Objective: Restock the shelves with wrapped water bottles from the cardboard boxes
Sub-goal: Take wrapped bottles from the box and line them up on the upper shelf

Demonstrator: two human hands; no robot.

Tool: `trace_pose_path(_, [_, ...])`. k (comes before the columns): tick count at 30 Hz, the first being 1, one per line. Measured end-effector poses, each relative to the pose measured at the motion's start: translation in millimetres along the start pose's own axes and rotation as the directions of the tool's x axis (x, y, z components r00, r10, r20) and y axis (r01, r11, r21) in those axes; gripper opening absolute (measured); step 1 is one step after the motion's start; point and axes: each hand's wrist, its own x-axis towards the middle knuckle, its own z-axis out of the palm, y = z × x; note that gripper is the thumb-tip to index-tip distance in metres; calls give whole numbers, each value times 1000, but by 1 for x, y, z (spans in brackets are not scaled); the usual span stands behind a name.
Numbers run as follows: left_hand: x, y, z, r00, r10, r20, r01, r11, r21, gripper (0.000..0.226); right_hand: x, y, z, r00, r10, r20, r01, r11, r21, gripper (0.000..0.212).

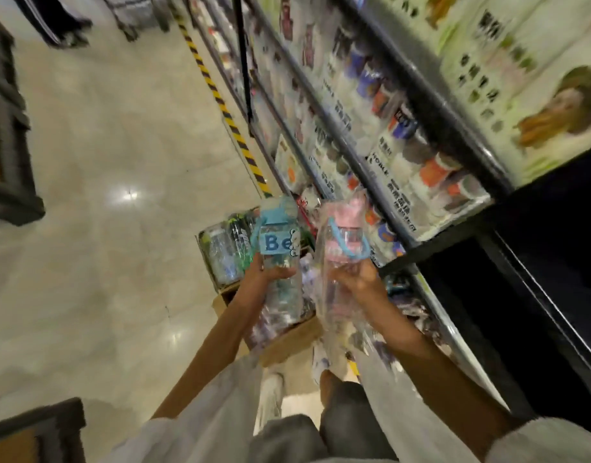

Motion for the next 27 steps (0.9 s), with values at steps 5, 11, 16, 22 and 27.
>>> trace_pose_path(5, [-54, 52, 30, 973, 146, 178, -169, 978, 122, 79, -83, -31, -14, 983, -104, -149, 122, 985, 123, 58])
trace_pose_path(11, [-103, 77, 77, 903, 192, 383, -306, 915, 262, 84, -174, -51, -51, 928, -165, -334, 243, 947, 209, 57])
trace_pose_path(16, [-138, 77, 130, 825, 144, 546, -361, 879, 312, 81, -248, -60, -86, 843, -251, -476, 378, 906, 190, 60])
trace_pose_path(22, [-213, 64, 194, 727, 131, 675, -384, 892, 241, 71, -331, -41, -123, 734, -319, -600, 485, 864, 135, 62])
trace_pose_path(27, [-275, 39, 235, 657, 151, 739, -421, 886, 194, 98, -397, -15, -148, 664, -312, -679, 516, 849, 115, 63])
